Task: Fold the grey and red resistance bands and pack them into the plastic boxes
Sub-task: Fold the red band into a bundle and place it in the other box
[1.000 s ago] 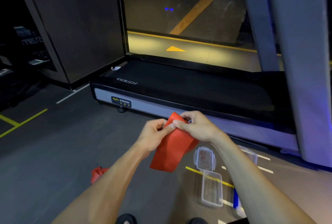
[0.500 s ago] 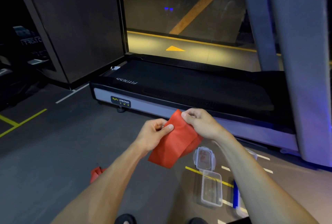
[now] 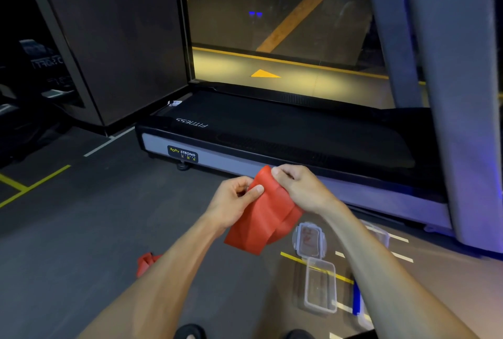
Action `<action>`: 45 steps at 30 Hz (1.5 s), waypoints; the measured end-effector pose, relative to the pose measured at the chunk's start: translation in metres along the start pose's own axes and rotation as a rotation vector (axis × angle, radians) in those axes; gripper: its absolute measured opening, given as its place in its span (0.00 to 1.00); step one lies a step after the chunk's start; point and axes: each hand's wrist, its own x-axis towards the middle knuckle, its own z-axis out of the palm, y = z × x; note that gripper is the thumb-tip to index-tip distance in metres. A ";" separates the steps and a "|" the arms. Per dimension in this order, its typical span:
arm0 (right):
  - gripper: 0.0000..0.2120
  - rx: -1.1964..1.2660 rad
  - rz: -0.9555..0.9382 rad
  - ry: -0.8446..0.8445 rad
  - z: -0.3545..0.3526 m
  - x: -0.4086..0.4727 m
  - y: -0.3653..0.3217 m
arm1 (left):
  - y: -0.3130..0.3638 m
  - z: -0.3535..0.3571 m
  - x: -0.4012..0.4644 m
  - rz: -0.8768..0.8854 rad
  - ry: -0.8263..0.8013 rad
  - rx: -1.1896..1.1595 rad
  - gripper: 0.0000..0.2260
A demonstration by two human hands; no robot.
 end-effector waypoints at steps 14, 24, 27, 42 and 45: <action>0.12 0.184 0.124 -0.070 -0.002 -0.002 0.006 | -0.008 -0.002 -0.007 -0.127 -0.144 -0.006 0.19; 0.15 0.303 0.199 -0.155 0.000 -0.007 0.009 | -0.005 0.001 -0.003 -0.029 -0.140 0.111 0.07; 0.19 0.341 0.211 -0.187 0.001 -0.006 0.012 | -0.003 0.001 -0.004 -0.007 -0.151 0.101 0.03; 0.16 0.196 0.084 -0.068 0.010 0.001 0.011 | 0.001 0.003 -0.003 -0.075 -0.092 0.001 0.17; 0.15 0.166 0.082 -0.039 0.006 0.002 0.012 | -0.004 -0.002 -0.006 -0.110 -0.142 0.011 0.19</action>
